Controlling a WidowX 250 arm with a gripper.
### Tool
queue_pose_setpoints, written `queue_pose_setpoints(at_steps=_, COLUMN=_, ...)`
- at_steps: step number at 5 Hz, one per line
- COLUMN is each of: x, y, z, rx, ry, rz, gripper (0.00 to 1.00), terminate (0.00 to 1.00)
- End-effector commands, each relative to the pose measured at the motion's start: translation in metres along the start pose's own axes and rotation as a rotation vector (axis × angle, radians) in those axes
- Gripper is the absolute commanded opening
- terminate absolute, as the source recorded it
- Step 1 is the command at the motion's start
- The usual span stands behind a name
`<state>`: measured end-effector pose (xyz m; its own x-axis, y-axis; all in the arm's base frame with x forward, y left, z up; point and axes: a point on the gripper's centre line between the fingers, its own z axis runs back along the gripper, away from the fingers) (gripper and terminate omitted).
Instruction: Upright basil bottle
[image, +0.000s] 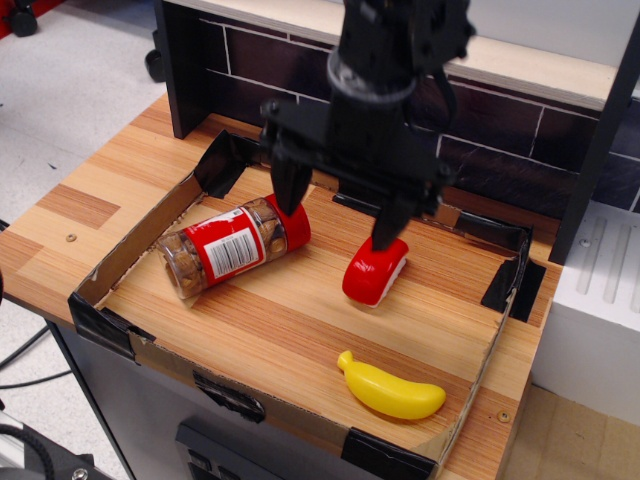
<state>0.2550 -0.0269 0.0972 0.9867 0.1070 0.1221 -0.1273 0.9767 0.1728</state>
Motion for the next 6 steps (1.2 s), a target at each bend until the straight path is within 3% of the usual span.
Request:
queue_pose_setpoints(at_steps=1, x=0.030, y=0.024, z=0.006, rx=-0.041, ry=-0.022, rz=-0.241, gripper=1.00, terminate=0.00)
queue_pose_setpoints(at_steps=2, x=0.041, y=0.026, z=-0.008, rx=-0.077, ry=-0.005, rz=-0.345, gripper=1.00, terminate=0.00)
queue_pose_setpoints(at_steps=4, x=0.054, y=0.034, z=-0.021, rx=-0.136, ry=-0.003, rz=-0.437, gripper=1.00, terminate=0.00)
queue_pose_setpoints(at_steps=6, x=0.059, y=0.040, z=-0.036, rx=-0.081, ry=0.024, rz=-0.475, gripper=1.00, terminate=0.00)
